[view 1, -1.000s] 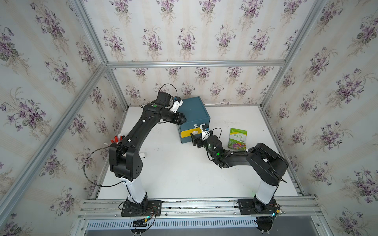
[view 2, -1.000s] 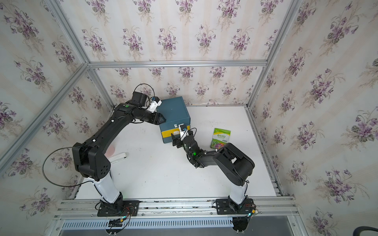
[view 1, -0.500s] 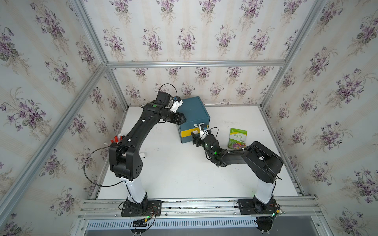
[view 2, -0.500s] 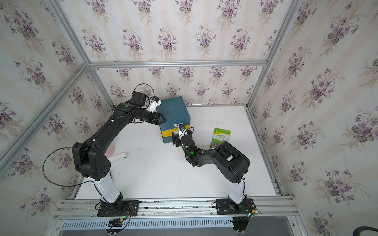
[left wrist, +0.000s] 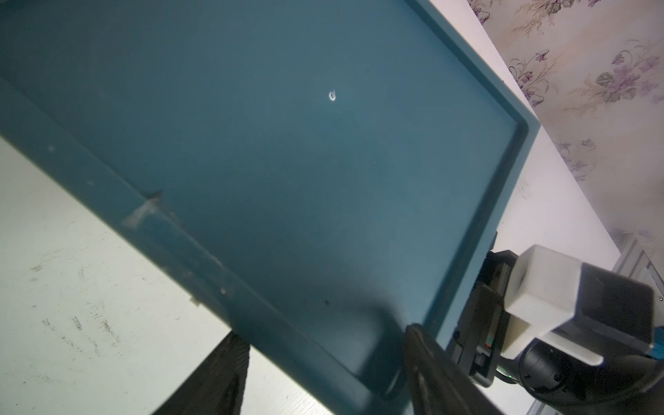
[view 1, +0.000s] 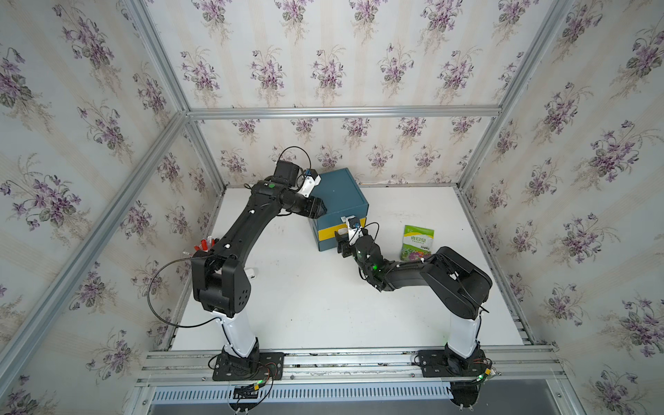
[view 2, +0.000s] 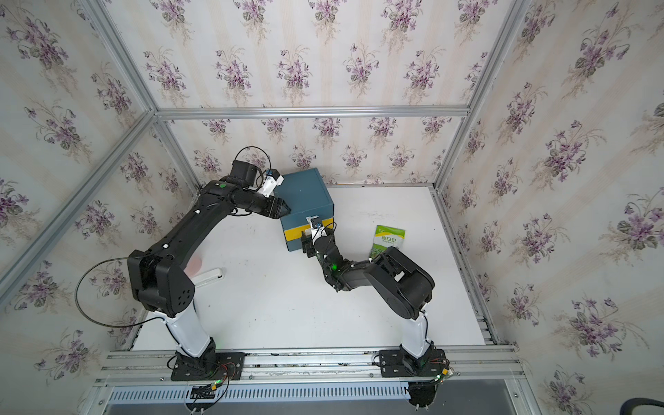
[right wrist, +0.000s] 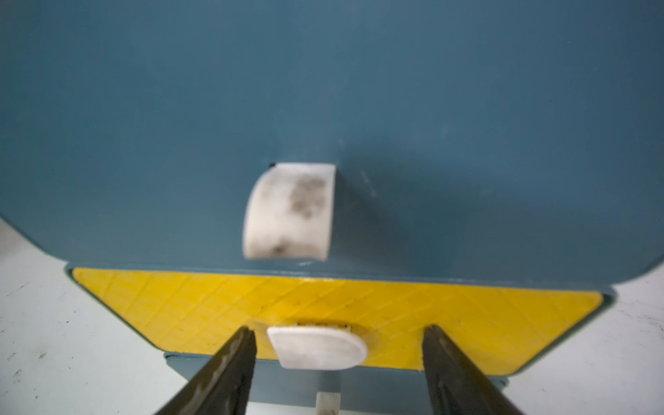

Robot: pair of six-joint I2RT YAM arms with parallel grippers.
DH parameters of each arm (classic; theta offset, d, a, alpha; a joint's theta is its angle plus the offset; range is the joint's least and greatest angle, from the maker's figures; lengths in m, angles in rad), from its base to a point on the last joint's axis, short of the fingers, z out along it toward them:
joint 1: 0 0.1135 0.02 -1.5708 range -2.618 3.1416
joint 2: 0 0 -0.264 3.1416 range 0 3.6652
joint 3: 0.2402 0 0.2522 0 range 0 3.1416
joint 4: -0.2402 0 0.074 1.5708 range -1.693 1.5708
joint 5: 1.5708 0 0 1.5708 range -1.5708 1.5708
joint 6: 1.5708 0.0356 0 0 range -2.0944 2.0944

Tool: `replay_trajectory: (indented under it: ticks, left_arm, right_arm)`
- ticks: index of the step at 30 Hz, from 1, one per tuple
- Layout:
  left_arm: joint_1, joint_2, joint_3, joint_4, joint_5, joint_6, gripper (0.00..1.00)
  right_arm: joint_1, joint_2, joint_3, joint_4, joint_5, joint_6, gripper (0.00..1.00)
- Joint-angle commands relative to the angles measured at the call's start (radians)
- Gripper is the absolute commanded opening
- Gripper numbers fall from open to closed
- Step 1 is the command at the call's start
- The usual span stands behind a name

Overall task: Take the seed bags out of the drawer
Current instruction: Open the drawer in the storage box.

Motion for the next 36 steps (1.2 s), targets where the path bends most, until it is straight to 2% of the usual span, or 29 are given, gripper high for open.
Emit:
replay_trajectory:
  ticks: [1, 8, 16, 24, 30, 36]
  left_arm:
    - [0.0, 0.014, -0.007, -0.117, -0.048, 0.044, 0.71]
    - [-0.001, 0.014, -0.007, -0.118, -0.042, 0.047, 0.71]
    - [-0.001, 0.011, -0.014, -0.118, -0.041, 0.052, 0.71]
    - [-0.001, 0.011, -0.014, -0.118, -0.041, 0.052, 0.71]
    - [-0.001, 0.009, -0.012, -0.12, -0.039, 0.052, 0.71]
    - [-0.001, 0.006, -0.011, -0.12, -0.04, 0.051, 0.71]
  right_arm:
    - [0.0, 0.008, 0.015, -0.001, -0.017, 0.001, 0.71]
    - [0.0, 0.019, 0.031, -0.006, -0.02, 0.006, 0.56]
    - [0.0, 0.022, 0.038, -0.005, -0.026, 0.014, 0.46]
    - [0.0, 0.011, 0.035, -0.025, -0.031, 0.017, 0.26]
    - [0.0, -0.007, 0.021, -0.034, -0.038, 0.022, 0.18]
    - [0.006, -0.036, -0.008, -0.04, -0.041, 0.025, 0.15]
